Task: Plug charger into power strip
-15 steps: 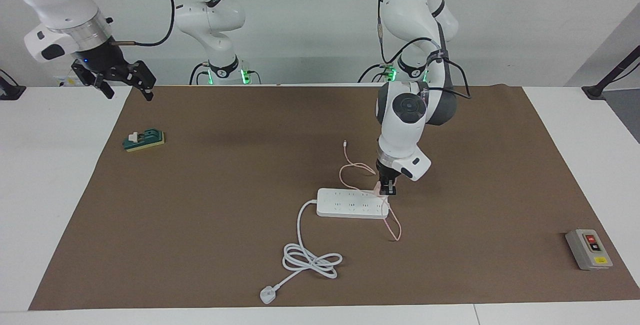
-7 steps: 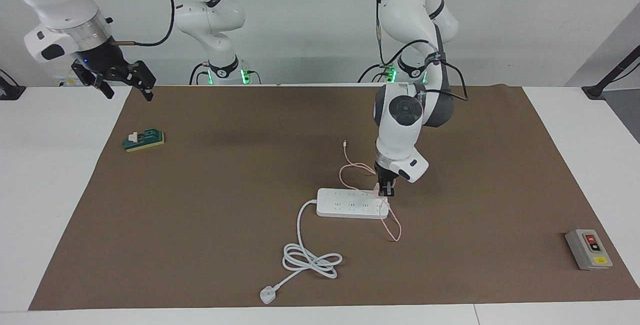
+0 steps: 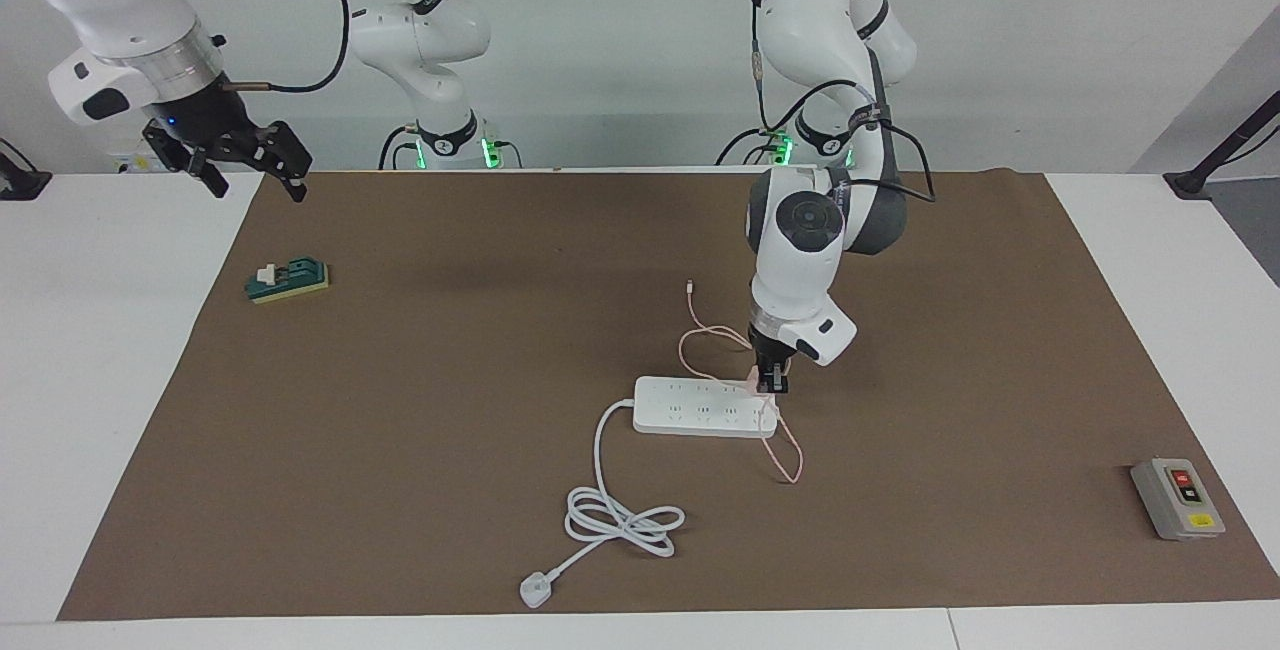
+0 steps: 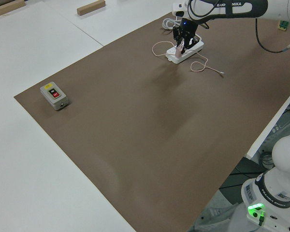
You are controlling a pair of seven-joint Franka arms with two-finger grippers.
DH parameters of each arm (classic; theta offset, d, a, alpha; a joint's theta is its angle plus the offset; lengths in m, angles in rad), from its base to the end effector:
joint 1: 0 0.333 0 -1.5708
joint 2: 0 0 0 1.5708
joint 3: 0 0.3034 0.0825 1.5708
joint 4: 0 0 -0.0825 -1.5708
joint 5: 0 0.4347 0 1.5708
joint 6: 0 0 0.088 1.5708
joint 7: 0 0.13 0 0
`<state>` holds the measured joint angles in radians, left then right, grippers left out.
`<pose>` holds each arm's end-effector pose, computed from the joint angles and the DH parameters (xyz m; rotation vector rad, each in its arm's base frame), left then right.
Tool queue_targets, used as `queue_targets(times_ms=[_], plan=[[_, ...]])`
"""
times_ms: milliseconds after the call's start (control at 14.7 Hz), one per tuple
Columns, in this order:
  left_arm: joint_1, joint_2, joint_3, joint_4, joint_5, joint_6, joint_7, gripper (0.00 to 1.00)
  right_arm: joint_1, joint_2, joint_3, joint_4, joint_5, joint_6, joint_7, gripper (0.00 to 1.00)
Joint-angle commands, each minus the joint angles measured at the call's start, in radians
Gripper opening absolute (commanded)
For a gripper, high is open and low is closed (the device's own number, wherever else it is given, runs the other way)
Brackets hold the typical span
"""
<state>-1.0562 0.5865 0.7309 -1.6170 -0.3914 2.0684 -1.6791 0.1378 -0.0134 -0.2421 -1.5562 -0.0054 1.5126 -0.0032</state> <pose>0.6514 -0.3031 0.2959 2.3462 2.0781 0.0677 0.5914 -0.0635 0.5993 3.1367 -0.1589 -0.0482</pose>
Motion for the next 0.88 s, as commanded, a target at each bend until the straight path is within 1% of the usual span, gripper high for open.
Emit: queue_targets(times_ms=[0,475,611,815], plan=[[-0.01,0.059,0.013,0.023,0.014,0.009,-0.022,0.0,-0.007,-0.006,0.006,0.001,0.018,-0.017,0.012,1.0],[-0.01,0.07,0.013,0.034,0.019,0.002,-0.011,0.0,-0.007,-0.006,0.006,0.001,0.018,-0.015,0.012,1.0],[-0.011,0.087,0.012,0.035,0.019,0.006,-0.011,0.0,-0.007,-0.006,0.006,0.001,0.018,-0.015,0.012,1.0],[-0.018,0.092,0.012,0.035,0.02,0.007,-0.01,0.0,-0.007,-0.006,0.006,0.001,0.018,-0.017,0.012,1.0]])
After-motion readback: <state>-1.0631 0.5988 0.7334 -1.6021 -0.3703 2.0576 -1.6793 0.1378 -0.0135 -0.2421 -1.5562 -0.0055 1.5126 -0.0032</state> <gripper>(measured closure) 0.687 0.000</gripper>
